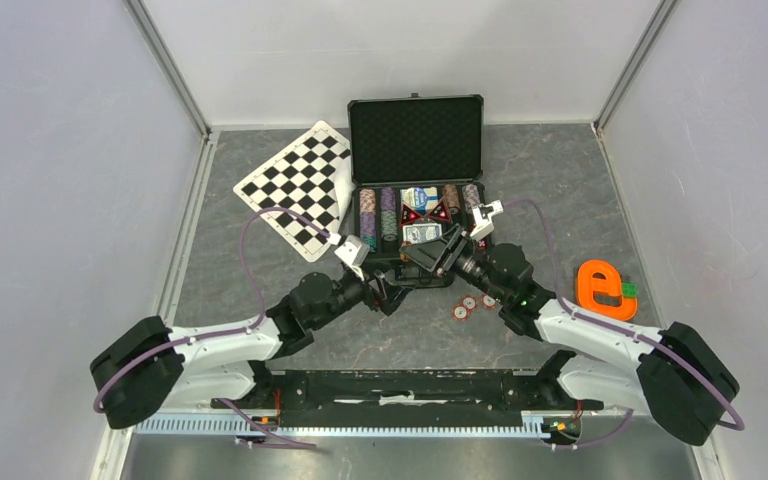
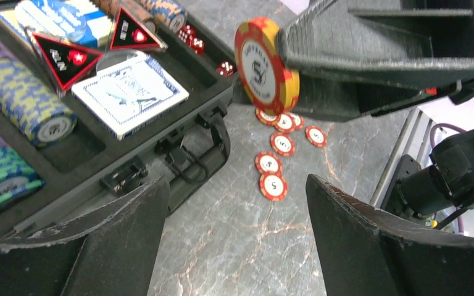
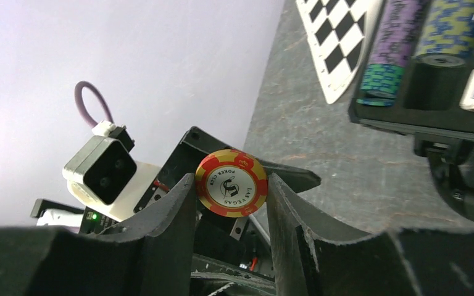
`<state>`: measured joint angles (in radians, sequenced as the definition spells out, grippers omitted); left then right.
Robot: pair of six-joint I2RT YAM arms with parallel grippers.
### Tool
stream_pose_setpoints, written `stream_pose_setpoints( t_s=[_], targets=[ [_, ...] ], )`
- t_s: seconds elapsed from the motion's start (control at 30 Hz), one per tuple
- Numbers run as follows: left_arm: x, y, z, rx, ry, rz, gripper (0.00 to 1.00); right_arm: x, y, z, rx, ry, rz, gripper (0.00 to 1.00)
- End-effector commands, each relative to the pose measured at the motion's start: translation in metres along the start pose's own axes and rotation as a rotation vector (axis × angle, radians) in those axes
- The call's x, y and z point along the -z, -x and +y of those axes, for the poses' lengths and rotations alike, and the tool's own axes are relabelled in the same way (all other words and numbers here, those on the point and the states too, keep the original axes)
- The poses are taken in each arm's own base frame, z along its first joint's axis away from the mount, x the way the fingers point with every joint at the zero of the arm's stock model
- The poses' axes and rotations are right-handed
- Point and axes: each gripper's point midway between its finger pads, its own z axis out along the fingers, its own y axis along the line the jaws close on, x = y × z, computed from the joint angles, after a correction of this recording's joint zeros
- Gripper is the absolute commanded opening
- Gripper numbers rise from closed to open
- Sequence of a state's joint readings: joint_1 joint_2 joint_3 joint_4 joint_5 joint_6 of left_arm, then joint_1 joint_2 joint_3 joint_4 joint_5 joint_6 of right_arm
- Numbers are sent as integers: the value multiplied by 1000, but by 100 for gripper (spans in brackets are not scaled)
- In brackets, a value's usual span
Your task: Pack up texas hold em set
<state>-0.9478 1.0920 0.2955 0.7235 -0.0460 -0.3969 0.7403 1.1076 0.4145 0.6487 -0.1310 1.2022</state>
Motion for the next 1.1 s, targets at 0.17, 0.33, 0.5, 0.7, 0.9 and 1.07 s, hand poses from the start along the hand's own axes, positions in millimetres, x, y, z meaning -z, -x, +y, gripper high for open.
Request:
stream_pose_setpoints(
  t_s=[0.17, 0.33, 0.5, 0.7, 0.9, 1.07],
  targets=[
    [-9, 62, -19, -96, -18, -219, 80, 10, 12, 19, -3, 66, -76, 22],
    [-8, 68, -20, -101, -17, -246, 70, 12, 13, 15, 11, 47, -85, 22],
    [-13, 73, -26, -111, -41, -266, 66, 12, 11, 15, 3, 44, -80, 21],
    [-20, 78, -30, -136, -40, -275, 61, 12, 8, 13, 2, 39, -69, 21],
    [-26, 79, -29, -150, -22, -281, 54, 13, 6, 12, 1, 38, -66, 21],
    [-31, 80, -27, -165, -5, -274, 28, 13, 4, 12, -1, 39, -61, 21]
  ],
)
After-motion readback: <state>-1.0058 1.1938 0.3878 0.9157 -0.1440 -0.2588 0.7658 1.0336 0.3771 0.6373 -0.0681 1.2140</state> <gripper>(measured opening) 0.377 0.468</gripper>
